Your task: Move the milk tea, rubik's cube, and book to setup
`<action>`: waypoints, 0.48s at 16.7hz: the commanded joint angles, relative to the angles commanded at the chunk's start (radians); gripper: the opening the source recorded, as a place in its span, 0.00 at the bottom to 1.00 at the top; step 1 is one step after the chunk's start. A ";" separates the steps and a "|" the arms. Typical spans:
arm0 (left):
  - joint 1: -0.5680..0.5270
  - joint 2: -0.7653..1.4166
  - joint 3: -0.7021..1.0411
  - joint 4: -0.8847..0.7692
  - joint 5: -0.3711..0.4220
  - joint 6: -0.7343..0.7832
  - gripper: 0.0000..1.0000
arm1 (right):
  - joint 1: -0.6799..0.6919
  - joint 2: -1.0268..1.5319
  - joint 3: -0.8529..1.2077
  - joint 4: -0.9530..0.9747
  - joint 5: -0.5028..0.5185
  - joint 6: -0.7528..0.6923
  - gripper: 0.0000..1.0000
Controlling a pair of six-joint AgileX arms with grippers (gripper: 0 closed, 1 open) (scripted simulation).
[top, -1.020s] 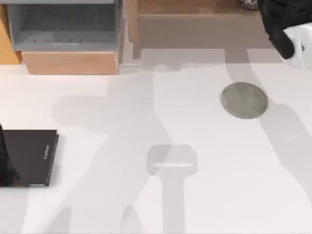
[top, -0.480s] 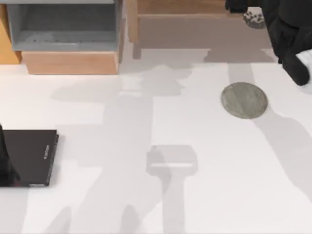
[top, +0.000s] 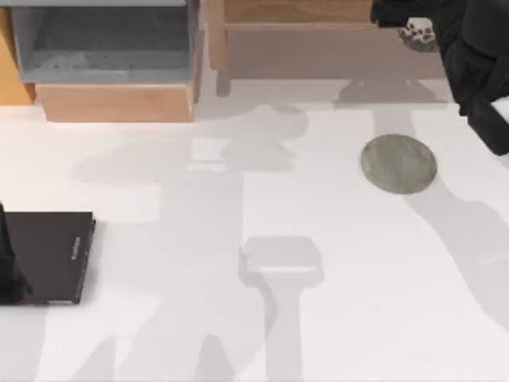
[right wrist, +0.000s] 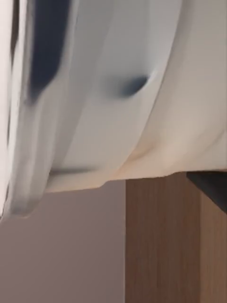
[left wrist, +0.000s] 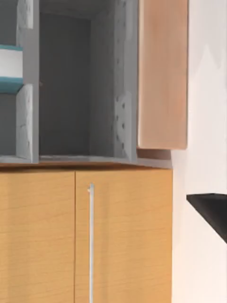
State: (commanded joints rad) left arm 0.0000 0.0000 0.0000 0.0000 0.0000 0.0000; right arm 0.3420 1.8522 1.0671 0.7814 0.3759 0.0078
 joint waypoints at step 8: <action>0.000 0.000 0.000 0.000 0.000 0.000 1.00 | 0.128 0.026 -0.190 0.362 -0.001 0.007 0.00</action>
State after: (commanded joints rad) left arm 0.0000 0.0000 0.0000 0.0000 0.0000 0.0000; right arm 0.4695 1.8781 0.8773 1.1435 0.3749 0.0150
